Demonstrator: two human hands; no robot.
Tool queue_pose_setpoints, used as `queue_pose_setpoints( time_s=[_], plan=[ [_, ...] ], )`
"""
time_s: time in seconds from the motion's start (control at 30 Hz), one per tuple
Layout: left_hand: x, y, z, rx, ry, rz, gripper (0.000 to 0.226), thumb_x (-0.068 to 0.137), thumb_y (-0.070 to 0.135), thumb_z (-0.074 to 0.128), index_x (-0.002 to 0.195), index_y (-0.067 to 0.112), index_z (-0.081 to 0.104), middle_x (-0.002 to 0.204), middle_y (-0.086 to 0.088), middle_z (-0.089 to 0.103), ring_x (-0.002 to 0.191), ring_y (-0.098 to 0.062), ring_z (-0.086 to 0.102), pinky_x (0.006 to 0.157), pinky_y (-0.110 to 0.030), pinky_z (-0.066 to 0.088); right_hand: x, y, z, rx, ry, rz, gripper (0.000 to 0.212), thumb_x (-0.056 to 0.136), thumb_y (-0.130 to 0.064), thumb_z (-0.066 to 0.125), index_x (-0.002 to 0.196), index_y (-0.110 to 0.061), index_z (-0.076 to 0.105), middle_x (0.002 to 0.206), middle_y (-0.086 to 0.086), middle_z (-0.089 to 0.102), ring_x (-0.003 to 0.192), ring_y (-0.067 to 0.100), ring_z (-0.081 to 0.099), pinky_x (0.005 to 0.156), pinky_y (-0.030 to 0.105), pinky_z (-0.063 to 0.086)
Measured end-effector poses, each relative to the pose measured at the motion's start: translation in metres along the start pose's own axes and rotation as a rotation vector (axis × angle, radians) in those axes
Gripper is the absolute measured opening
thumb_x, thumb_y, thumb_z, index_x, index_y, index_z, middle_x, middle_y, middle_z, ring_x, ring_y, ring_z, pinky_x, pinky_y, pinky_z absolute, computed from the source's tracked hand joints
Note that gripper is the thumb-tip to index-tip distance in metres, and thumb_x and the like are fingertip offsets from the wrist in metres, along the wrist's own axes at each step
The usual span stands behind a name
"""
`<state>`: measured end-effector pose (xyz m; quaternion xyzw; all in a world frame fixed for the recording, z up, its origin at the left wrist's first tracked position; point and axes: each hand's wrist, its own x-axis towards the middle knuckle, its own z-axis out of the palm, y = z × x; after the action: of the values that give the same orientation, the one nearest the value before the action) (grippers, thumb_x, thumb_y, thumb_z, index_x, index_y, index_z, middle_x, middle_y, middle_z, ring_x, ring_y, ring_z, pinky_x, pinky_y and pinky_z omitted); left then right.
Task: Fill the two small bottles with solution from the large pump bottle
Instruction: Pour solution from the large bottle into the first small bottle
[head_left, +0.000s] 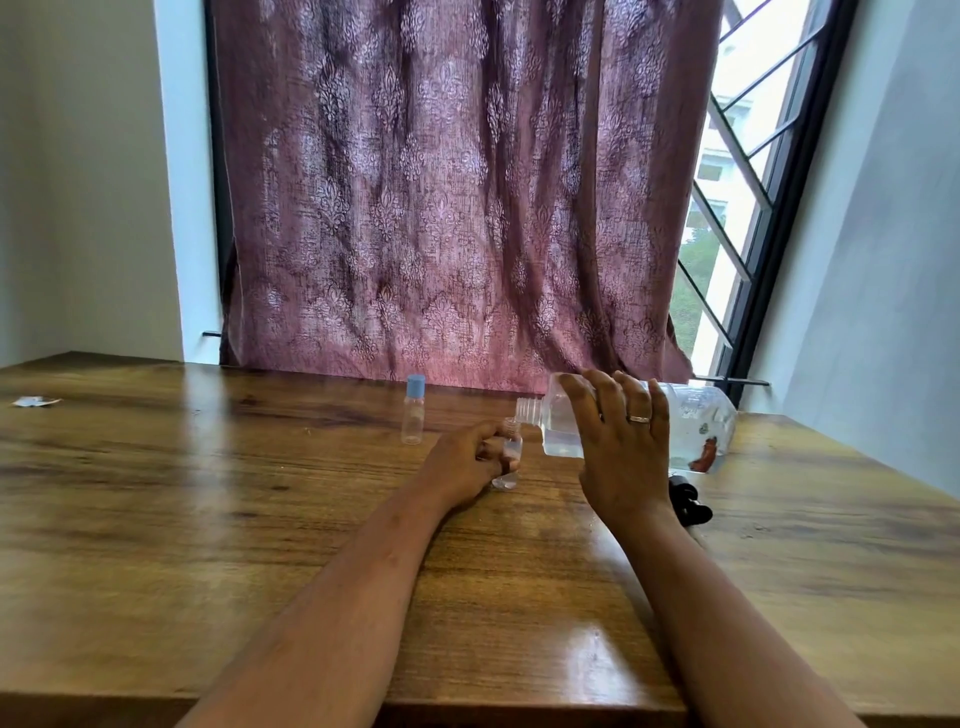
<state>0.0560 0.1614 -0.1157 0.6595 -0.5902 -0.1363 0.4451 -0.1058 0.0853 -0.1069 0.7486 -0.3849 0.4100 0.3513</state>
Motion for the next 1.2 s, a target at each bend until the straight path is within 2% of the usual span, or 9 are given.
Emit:
queue_pose_setpoints(
  time_s=[0.07, 0.23, 0.4, 0.63, 0.73, 0.93, 1.2],
  plan=[
    [0.0003, -0.0007, 0.0003, -0.005, 0.004, -0.002, 0.040, 0.084, 0.018, 0.067, 0.122, 0.023, 0.058, 0.099, 0.004, 0.063, 0.096, -0.012, 0.059, 0.079, -0.017, 0.037, 0.0000, 0.0002, 0.0004, -0.001, 0.002, -0.001, 0.078, 0.061, 0.005, 0.059, 0.133, -0.023, 0.047, 0.128, 0.005, 0.054, 0.122, 0.030, 0.038, 0.109, 0.047, 0.024],
    [0.0008, -0.0015, 0.0001, 0.009, -0.007, -0.005, 0.043, 0.084, 0.017, 0.065, 0.126, 0.023, 0.055, 0.115, -0.003, 0.065, 0.095, -0.011, 0.056, 0.082, -0.019, 0.037, 0.0005, -0.0005, 0.0005, -0.003, 0.001, -0.002, 0.075, 0.063, 0.002, 0.055, 0.134, -0.022, 0.047, 0.129, 0.005, 0.054, 0.122, 0.030, 0.038, 0.109, 0.048, 0.024],
    [0.0003, -0.0007, -0.0005, 0.023, -0.007, 0.007, 0.043, 0.084, 0.015, 0.065, 0.126, 0.019, 0.055, 0.117, -0.005, 0.064, 0.096, -0.010, 0.053, 0.081, -0.019, 0.036, -0.0002, 0.0003, 0.0002, -0.008, 0.000, -0.002, 0.074, 0.064, 0.002, 0.054, 0.134, -0.022, 0.047, 0.130, 0.005, 0.054, 0.123, 0.030, 0.036, 0.108, 0.049, 0.024],
    [0.0001, 0.0009, -0.0007, 0.018, -0.012, -0.001, 0.046, 0.084, 0.013, 0.064, 0.128, 0.018, 0.053, 0.115, -0.006, 0.065, 0.096, -0.014, 0.057, 0.080, -0.017, 0.035, -0.0001, 0.0004, -0.0007, -0.005, -0.003, -0.003, 0.074, 0.064, 0.002, 0.053, 0.134, -0.021, 0.046, 0.130, 0.006, 0.053, 0.123, 0.030, 0.036, 0.108, 0.049, 0.025],
    [-0.0004, 0.0008, -0.0009, 0.009, -0.014, -0.004, 0.045, 0.084, 0.014, 0.065, 0.127, 0.020, 0.054, 0.115, -0.004, 0.064, 0.096, -0.010, 0.054, 0.081, -0.017, 0.036, -0.0001, 0.0004, -0.0007, -0.007, -0.004, -0.004, 0.075, 0.063, 0.002, 0.055, 0.133, -0.021, 0.046, 0.129, 0.006, 0.053, 0.123, 0.030, 0.036, 0.108, 0.049, 0.025],
    [-0.0018, 0.0024, -0.0014, 0.007, -0.016, 0.007, 0.041, 0.084, 0.014, 0.064, 0.124, 0.022, 0.056, 0.103, 0.002, 0.062, 0.092, -0.008, 0.054, 0.072, -0.015, 0.037, -0.0001, 0.0003, -0.0003, -0.004, 0.000, -0.001, 0.073, 0.065, 0.003, 0.054, 0.133, -0.022, 0.046, 0.129, 0.006, 0.053, 0.122, 0.030, 0.038, 0.108, 0.048, 0.024],
    [-0.0016, 0.0024, -0.0012, 0.017, -0.004, -0.003, 0.046, 0.084, 0.013, 0.064, 0.129, 0.017, 0.053, 0.115, -0.004, 0.064, 0.096, -0.009, 0.053, 0.082, -0.016, 0.035, -0.0003, 0.0003, 0.0005, -0.004, -0.001, -0.004, 0.071, 0.067, 0.000, 0.052, 0.134, -0.022, 0.046, 0.129, 0.005, 0.054, 0.123, 0.030, 0.037, 0.109, 0.049, 0.023]
  ],
)
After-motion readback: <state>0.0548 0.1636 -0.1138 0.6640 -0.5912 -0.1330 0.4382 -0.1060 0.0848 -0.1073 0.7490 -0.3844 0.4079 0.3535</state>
